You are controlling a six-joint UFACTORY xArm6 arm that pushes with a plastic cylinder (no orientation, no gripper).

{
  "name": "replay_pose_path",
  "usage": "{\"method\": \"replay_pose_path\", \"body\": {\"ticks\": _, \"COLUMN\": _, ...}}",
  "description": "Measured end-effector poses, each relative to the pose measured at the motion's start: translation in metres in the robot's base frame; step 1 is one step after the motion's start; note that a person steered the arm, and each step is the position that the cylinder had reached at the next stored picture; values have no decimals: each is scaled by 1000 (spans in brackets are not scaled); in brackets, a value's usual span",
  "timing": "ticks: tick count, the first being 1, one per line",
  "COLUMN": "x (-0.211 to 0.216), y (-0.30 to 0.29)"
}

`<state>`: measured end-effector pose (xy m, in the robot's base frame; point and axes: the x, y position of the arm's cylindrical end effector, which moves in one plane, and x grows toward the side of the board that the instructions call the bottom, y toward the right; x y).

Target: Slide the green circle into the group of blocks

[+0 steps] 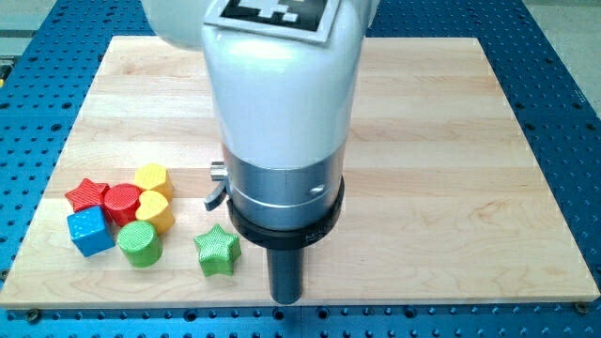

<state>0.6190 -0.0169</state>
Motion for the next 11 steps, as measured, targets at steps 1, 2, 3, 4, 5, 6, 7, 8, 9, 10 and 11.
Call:
{"method": "replay_pose_path", "body": {"ticks": 1, "x": -1, "y": -21}}
{"method": "replay_pose_path", "body": {"ticks": 2, "x": 0, "y": -58}}
{"method": "replay_pose_path", "body": {"ticks": 3, "x": -4, "y": -94}}
{"method": "replay_pose_path", "body": {"ticks": 4, "x": -14, "y": -103}}
{"method": "replay_pose_path", "body": {"ticks": 5, "x": -14, "y": -109}}
{"method": "replay_pose_path", "body": {"ticks": 6, "x": -15, "y": -119}}
{"method": "replay_pose_path", "body": {"ticks": 7, "x": -19, "y": -127}}
{"method": "replay_pose_path", "body": {"ticks": 8, "x": -19, "y": -115}}
{"method": "replay_pose_path", "body": {"ticks": 9, "x": -23, "y": -137}}
{"method": "replay_pose_path", "body": {"ticks": 10, "x": -26, "y": -163}}
{"method": "replay_pose_path", "body": {"ticks": 11, "x": -26, "y": -167}}
